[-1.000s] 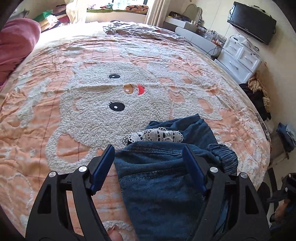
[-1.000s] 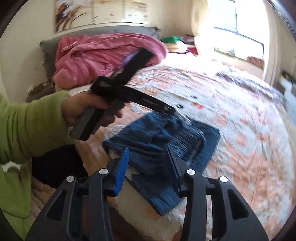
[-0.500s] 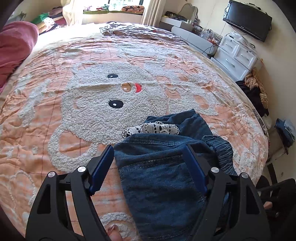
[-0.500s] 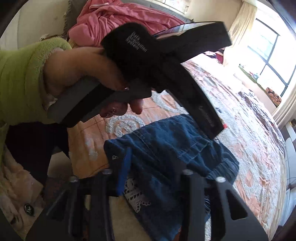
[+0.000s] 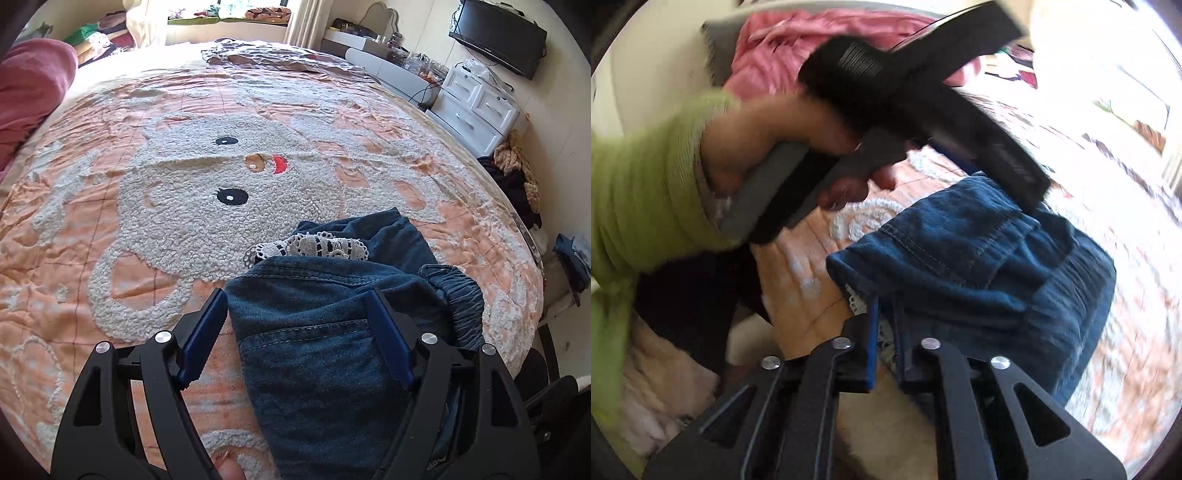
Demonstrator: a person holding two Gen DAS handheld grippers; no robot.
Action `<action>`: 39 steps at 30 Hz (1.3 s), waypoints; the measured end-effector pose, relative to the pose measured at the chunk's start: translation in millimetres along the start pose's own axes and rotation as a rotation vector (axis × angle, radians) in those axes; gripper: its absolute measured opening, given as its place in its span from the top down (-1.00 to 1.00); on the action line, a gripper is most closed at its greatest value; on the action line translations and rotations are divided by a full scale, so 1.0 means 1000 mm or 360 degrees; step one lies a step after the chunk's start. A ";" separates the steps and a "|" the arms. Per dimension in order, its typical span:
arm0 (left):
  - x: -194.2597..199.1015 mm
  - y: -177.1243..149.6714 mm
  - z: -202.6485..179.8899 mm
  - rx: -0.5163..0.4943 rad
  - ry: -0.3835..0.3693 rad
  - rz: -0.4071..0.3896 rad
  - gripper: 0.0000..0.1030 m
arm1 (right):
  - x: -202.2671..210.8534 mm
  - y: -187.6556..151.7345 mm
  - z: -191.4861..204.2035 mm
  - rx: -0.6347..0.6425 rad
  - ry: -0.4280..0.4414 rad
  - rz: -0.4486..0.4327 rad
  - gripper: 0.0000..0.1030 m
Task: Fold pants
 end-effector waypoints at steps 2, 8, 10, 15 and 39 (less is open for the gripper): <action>0.005 -0.001 0.002 0.0003 0.0001 -0.0014 -0.41 | 0.022 0.005 0.001 -0.0085 0.0044 -0.0121 0.11; 0.024 -0.014 0.012 0.0065 -0.0023 -0.0043 -0.50 | 0.091 0.007 -0.049 -0.0422 -0.0126 -0.0414 0.02; 0.027 -0.022 0.016 0.0096 -0.0023 -0.0040 -0.51 | 0.098 -0.007 -0.085 -0.0613 -0.0243 -0.0400 0.01; 0.024 -0.040 0.018 0.0158 -0.0055 0.0009 -0.52 | 0.097 -0.036 -0.150 -0.1011 -0.0302 -0.0345 0.01; 0.029 -0.025 -0.002 0.0262 -0.0155 -0.0024 0.62 | 0.065 0.003 -0.154 -0.0994 -0.0159 -0.0487 0.85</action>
Point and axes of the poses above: each gripper's, at about its wrist camera, not at the fingertips, and x roughly against the way its jaws point, z to its left, y to its top, the point moved 9 cm from there along -x, roughly the way its jaws point, and after that the axes turned 10 degrees about y, right-handed, at the moved point
